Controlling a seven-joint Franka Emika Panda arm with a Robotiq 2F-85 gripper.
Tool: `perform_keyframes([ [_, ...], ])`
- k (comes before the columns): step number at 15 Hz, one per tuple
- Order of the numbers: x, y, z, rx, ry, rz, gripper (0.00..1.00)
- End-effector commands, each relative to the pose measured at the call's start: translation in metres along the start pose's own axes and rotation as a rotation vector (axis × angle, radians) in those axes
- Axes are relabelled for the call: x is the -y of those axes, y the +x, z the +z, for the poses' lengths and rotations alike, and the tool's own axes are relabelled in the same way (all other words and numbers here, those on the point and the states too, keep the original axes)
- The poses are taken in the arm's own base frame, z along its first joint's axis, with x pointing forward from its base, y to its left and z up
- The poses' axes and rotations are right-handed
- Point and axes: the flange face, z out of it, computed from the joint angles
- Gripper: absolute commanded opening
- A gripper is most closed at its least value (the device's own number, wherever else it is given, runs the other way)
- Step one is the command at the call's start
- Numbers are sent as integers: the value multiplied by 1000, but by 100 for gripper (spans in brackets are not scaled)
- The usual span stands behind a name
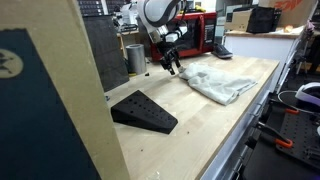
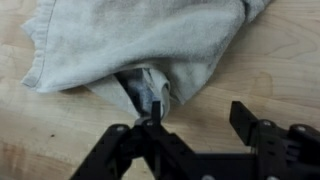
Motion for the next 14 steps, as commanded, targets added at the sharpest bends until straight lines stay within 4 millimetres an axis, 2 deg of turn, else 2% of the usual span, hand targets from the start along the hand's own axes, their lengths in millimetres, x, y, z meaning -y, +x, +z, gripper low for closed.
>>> perform_keyframes([
  [1, 2, 7, -3, 20, -9, 13, 42],
  [5, 0, 9, -2, 38, -8, 19, 12],
  [7, -5, 8, -3, 44, -7, 26, 0],
  [14, -26, 2, -15, 61, -25, 79, 0],
])
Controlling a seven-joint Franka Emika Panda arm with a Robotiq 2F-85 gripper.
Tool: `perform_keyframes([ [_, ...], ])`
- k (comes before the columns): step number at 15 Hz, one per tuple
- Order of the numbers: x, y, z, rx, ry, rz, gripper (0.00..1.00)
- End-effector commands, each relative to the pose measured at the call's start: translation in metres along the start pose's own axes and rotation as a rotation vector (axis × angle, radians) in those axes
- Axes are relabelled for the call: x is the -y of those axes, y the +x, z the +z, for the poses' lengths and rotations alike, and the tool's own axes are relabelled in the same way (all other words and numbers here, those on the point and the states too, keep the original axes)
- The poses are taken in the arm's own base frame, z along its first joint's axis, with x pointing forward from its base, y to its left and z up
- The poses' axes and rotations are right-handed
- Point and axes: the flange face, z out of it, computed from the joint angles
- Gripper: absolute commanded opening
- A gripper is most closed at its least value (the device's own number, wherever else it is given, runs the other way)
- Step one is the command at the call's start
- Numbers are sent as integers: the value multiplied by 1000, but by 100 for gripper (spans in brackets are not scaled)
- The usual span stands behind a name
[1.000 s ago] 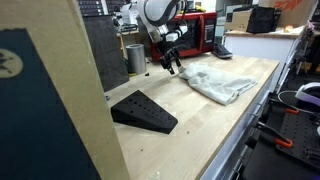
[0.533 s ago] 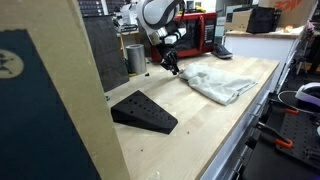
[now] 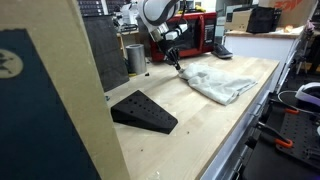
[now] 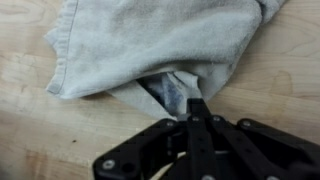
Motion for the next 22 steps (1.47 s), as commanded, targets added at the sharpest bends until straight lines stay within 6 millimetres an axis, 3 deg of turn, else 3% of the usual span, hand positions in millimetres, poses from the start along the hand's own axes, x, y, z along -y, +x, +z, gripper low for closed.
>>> perform_keyframes([
  [1, -9, -5, -14, 22, -20, 43, 26],
  [3, -10, -7, -14, 32, -23, 48, 32],
  [10, -6, -5, 5, 91, -34, 71, 85],
  [11, -5, -4, 10, 99, -32, 76, 78],
  [12, -4, -3, 14, 109, -29, 77, 50],
  [14, -4, -2, 20, 119, -20, 71, 50],
  [20, -5, -4, 19, 134, -3, 58, 5],
  [22, -6, -6, 15, 145, 0, 66, 0],
])
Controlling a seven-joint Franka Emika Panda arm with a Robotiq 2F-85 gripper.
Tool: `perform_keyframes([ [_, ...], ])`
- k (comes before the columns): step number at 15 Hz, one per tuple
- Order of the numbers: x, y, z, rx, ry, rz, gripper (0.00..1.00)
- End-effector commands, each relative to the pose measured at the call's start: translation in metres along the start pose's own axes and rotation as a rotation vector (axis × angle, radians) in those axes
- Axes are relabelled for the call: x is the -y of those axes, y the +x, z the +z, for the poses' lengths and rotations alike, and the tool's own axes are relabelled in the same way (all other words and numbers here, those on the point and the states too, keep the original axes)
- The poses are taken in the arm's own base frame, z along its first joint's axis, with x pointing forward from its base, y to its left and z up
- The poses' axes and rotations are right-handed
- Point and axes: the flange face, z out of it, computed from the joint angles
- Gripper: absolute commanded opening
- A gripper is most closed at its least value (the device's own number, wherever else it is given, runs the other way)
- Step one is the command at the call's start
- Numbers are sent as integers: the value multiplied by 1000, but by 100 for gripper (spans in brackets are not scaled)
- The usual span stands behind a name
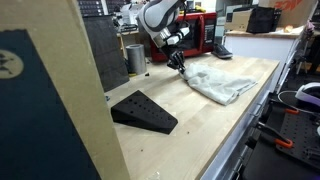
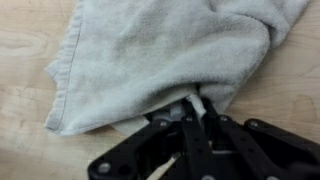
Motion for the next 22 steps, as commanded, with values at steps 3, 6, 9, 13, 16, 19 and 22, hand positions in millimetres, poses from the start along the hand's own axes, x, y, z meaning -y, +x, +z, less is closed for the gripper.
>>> perform_keyframes([
  [3, -5, -11, -16, 97, 27, 81, 1],
  [6, -4, -18, -21, 209, 54, 180, 1],
  [9, 1, -18, -25, 299, 94, 283, 1],
  [13, 7, -7, -29, 329, 146, 360, 1],
  [16, 6, 5, -36, 280, 180, 391, 1],
  [19, -3, 11, -53, 187, 204, 389, 1],
  [22, -13, 9, -76, 71, 218, 368, 1],
])
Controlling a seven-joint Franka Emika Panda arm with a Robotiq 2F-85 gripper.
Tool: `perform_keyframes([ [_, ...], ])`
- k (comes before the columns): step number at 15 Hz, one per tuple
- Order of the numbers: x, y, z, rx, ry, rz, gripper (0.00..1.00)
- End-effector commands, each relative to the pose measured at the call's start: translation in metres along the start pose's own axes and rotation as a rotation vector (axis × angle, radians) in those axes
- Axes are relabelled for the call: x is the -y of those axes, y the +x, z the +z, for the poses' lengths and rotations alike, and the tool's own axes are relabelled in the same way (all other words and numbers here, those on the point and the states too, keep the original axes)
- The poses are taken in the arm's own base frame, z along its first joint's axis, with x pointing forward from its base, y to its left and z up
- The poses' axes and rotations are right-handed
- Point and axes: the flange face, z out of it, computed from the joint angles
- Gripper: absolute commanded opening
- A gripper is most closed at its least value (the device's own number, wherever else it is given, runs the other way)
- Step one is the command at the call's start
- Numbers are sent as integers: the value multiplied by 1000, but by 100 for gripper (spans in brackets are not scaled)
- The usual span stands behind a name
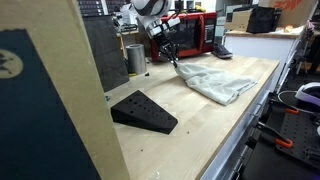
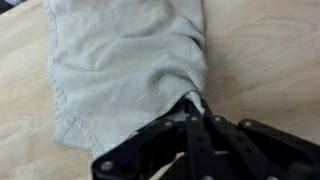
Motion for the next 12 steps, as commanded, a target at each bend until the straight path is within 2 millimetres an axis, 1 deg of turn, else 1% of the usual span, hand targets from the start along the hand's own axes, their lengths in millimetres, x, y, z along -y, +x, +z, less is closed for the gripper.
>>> perform_keyframes([
  [1, -7, -5, -33, -128, 49, -33, 1],
  [4, -12, -12, -53, -272, 56, -104, 1],
  [6, -19, -18, -62, -357, 50, -160, 1],
  [9, -37, -36, -70, -431, 24, -251, 1],
  [12, -53, -58, -70, -469, -20, -321, 1],
])
